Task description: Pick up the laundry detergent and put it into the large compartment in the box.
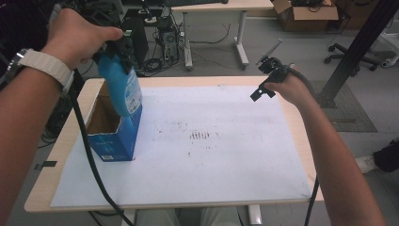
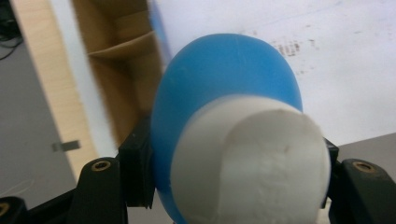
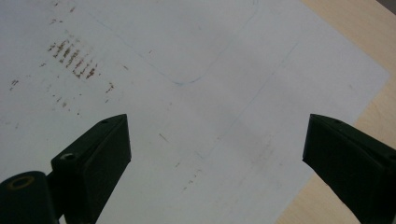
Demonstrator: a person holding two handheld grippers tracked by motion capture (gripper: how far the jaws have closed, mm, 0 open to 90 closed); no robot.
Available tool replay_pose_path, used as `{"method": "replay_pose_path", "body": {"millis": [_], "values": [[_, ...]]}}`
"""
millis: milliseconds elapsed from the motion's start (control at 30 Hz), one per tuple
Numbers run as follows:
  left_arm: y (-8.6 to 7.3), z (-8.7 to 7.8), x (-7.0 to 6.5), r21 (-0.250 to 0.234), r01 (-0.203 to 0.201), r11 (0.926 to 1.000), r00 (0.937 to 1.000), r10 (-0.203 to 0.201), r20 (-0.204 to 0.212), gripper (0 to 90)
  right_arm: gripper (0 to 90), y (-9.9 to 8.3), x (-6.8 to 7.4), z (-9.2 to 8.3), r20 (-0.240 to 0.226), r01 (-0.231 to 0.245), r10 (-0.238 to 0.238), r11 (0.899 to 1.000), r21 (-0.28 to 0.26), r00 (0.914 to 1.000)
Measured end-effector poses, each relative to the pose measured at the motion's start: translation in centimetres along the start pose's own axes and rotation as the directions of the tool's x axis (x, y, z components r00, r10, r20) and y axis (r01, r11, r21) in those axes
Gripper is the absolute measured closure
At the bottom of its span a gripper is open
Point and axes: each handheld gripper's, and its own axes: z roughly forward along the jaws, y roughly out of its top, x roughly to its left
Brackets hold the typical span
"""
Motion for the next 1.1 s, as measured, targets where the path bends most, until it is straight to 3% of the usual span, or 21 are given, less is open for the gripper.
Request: {"method": "replay_pose_path", "body": {"millis": [200,467,767,1100], "values": [[-0.3,0.1,2.4,-0.003,0.049,0.9988,0.9987,-0.049,-0.012,37.4,7.7,-0.1,-0.1,0.1,0.000,-0.003,0.003,1.000,0.004,1.0000],[-0.1,1.7,4.5,-0.025,0.125,0.9918,0.9896,-0.126,-0.068,37.4,7.7,0.0,0.0,0.3,-0.001,-0.001,0.001,1.000,0.005,1.0000],[0.2,4.6,5.6,-0.035,0.138,0.9898,0.9851,-0.141,-0.098,37.4,7.7,-0.2,-0.2,0.5,0.002,-0.012,0.012,1.000,0.015,0.9999],[-0.1,8.7,6.5,-0.020,0.142,0.9897,0.9856,-0.143,-0.091,37.4,7.7,0.0,-0.1,1.1,0.001,-0.006,0.006,1.000,0.023,1.0000]]}}
